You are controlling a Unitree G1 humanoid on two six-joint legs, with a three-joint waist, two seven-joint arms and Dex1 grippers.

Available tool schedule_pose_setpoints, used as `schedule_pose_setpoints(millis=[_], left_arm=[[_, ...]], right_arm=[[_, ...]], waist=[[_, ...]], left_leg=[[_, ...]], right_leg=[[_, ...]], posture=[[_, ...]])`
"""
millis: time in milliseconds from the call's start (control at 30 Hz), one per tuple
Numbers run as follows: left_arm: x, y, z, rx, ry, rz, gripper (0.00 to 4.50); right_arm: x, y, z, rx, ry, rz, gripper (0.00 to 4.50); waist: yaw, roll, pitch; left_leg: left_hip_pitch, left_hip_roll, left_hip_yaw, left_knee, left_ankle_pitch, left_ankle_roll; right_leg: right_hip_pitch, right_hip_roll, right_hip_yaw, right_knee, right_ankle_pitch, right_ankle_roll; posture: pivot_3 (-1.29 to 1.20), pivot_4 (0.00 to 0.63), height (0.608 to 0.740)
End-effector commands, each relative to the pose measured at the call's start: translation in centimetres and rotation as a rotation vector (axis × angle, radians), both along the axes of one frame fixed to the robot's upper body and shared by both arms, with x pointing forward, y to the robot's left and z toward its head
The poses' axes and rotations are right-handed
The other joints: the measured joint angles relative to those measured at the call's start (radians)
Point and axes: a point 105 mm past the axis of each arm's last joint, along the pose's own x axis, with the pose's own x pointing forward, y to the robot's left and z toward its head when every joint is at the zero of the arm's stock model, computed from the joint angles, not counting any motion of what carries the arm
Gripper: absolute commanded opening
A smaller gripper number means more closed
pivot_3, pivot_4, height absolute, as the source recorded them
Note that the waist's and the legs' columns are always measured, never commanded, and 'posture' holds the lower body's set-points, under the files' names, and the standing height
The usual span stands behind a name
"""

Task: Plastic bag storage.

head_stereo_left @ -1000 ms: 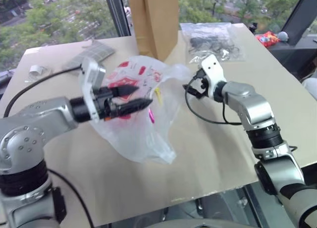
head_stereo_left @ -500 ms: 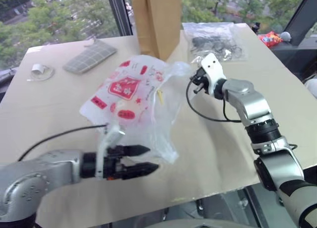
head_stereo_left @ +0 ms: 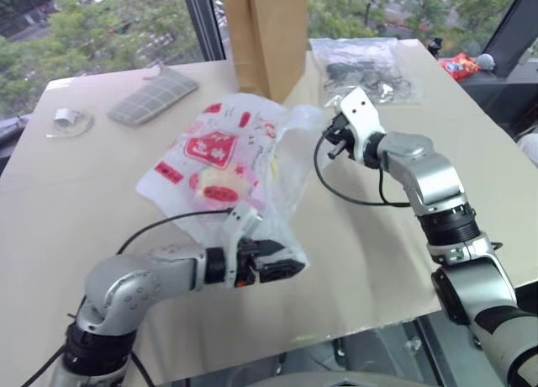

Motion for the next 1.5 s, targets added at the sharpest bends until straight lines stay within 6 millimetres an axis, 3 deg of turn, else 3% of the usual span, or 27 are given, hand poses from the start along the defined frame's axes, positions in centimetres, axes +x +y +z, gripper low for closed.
schedule_pose_setpoints(millis=[33, 167, 267, 467, 600, 700, 867, 967, 1033, 1133, 1233, 1367, 1400, 1500], left_arm=[[0.2, -0.9, -0.3, 0.004, -0.015, -0.003, 2.01], [0.5, -1.3, -0.5, -0.023, -0.032, 0.002, 0.04], [1.0, -0.9, 1.1, -0.144, -0.057, 0.028, 0.04], [2.9, 2.2, 7.8, -0.475, -0.106, 0.062, 0.04], [5.0, 4.9, 13.0, -0.616, -0.187, 0.082, 0.04], [6.5, 6.1, 17.6, -0.741, -0.262, 0.092, 0.04], [7.7, 6.7, 21.6, -0.839, -0.313, 0.105, 0.04], [7.6, 5.6, 20.3, -0.713, -0.311, 0.073, 0.04], [7.3, 4.7, 17.6, -0.555, -0.309, 0.057, 0.04], [5.5, 3.2, 12.9, -0.373, -0.275, -0.021, 0.94], [4.4, 2.3, 10.7, -0.311, -0.272, -0.046, 2.33], [4.4, 1.9, 8.0, -0.250, -0.229, 0.005, 4.26], [4.4, 1.8, 7.3, -0.239, -0.219, 0.012, 4.48], [4.3, 1.2, 6.0, -0.229, -0.185, 0.023, 4.48]], right_arm=[[-0.4, 0.3, 1.8, 0.003, -0.062, 0.011, 0.00], [-0.4, -0.3, 1.7, -0.001, -0.059, -0.005, 0.00], [-0.2, -0.8, 2.2, 0.017, -0.066, -0.018, 0.00], [0.2, -2.0, 5.1, 0.139, -0.093, -0.034, 0.00], [0.3, -3.9, 9.1, 0.269, -0.142, -0.057, 0.00], [0.1, -5.5, 13.3, 0.379, -0.210, -0.078, 0.00], [-1.2, -7.0, 19.4, 0.507, -0.311, -0.080, 0.00], [-1.7, -7.3, 20.9, 0.505, -0.347, -0.086, 0.00], [-1.6, -7.2, 20.6, 0.473, -0.346, -0.100, 0.00], [-0.5, -7.6, 17.3, 0.405, -0.281, -0.164, 0.00], [-0.2, -7.6, 16.2, 0.395, -0.252, -0.190, 0.00], [-0.7, -6.4, 18.4, 0.451, -0.264, -0.147, 0.00], [-0.8, -6.1, 19.3, 0.462, -0.278, -0.133, 0.00], [-1.0, -5.3, 21.9, 0.494, -0.314, -0.105, 0.00]], waist=[[-0.003, 0.000, 0.000], [-0.001, 0.000, 0.000], [-0.001, 0.000, 0.000], [0.000, 0.000, 0.000], [0.001, 0.000, 0.000], [0.001, 0.000, 0.000], [-0.004, 0.000, 0.000], [-0.008, 0.000, 0.000], [-0.011, 0.000, 0.000], [-0.015, 0.001, 0.000], [-0.010, 0.002, 0.001], [-0.005, 0.005, 0.003], [-0.007, 0.006, 0.004], [-0.005, 0.006, 0.004]], left_leg=[[0.000, 0.000, 0.000, 0.000, 0.000, 0.000], [0.000, 0.000, 0.000, 0.000, 0.000, 0.000], [0.000, 0.000, 0.001, 0.000, 0.000, 0.000], [0.000, 0.000, 0.000, 0.001, 0.000, 0.000], [-0.001, 0.000, -0.001, 0.002, 0.000, 0.000], [-0.001, -0.001, -0.002, 0.002, 0.000, 0.000], [-0.002, -0.001, -0.002, 0.001, 0.000, 0.000], [-0.002, -0.001, -0.002, -0.001, 0.000, 0.000], [-0.002, -0.001, -0.002, -0.001, 0.000, 0.000], [0.000, -0.001, 0.000, -0.004, 0.000, 0.000], [0.000, -0.001, 0.000, -0.003, 0.000, 0.000], [-0.002, -0.001, 0.000, -0.001, 0.000, 0.000], [-0.002, -0.001, 0.000, -0.001, 0.000, 0.000], [-0.002, -0.001, 0.002, -0.001, 0.000, 0.000]], right_leg=[[0.000, 0.000, 0.001, 0.000, 0.000, 0.000], [0.000, 0.000, 0.001, 0.000, 0.000, 0.000], [0.000, 0.000, 0.001, 0.000, 0.000, 0.000], [0.000, 0.000, -0.001, 0.000, 0.000, 0.000], [0.000, 0.000, -0.001, 0.001, 0.000, 0.000], [0.000, -0.001, -0.002, 0.000, 0.000, 0.000], [-0.001, -0.001, -0.002, -0.002, 0.000, 0.000], [-0.002, -0.001, -0.001, -0.002, 0.000, 0.000], [-0.002, 0.000, -0.001, -0.002, 0.000, 0.000], [-0.001, 0.000, 0.002, -0.002, 0.000, 0.000], [-0.002, 0.000, 0.002, -0.001, 0.000, 0.000], [-0.004, -0.001, 0.002, 0.001, 0.000, 0.000], [-0.004, 0.000, 0.002, 0.001, 0.000, 0.000], [-0.006, 0.000, 0.004, 0.002, 0.000, 0.000]], posture=[[0.00, 0.150, 0.740], [0.00, 0.150, 0.740], [0.00, 0.150, 0.740], [0.00, 0.150, 0.740], [0.00, 0.150, 0.740], [0.00, 0.150, 0.740], [0.00, 0.150, 0.740], [0.00, 0.150, 0.740], [0.00, 0.150, 0.740], [0.00, 0.150, 0.740], [0.00, 0.150, 0.740], [0.00, 0.150, 0.740], [0.00, 0.150, 0.740], [0.00, 0.150, 0.740]])
